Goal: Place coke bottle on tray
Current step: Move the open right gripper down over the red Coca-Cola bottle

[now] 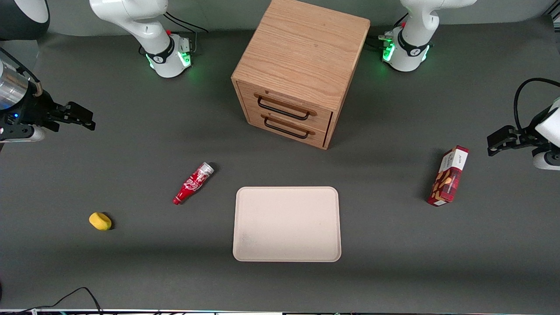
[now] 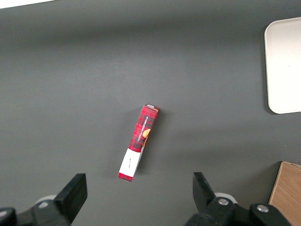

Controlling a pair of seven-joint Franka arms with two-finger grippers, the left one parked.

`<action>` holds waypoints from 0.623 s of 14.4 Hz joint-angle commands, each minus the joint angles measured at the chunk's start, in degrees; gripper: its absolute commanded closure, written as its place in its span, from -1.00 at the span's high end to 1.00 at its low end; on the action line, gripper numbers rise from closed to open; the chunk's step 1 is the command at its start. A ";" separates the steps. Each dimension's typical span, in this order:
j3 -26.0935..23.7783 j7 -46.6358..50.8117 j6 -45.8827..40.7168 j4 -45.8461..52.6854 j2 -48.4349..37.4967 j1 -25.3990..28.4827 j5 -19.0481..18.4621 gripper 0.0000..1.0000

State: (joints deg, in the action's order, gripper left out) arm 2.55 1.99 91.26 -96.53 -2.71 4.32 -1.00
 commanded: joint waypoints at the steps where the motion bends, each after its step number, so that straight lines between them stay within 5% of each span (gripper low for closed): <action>1: 0.17 0.73 -1.43 1.87 0.95 0.60 -0.85 1.00; 9: -3.51 18.82 4.70 1.09 7.09 2.71 4.60 1.00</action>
State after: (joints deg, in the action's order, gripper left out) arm 0.25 14.82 93.63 -95.91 1.13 6.71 2.35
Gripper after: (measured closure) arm 0.000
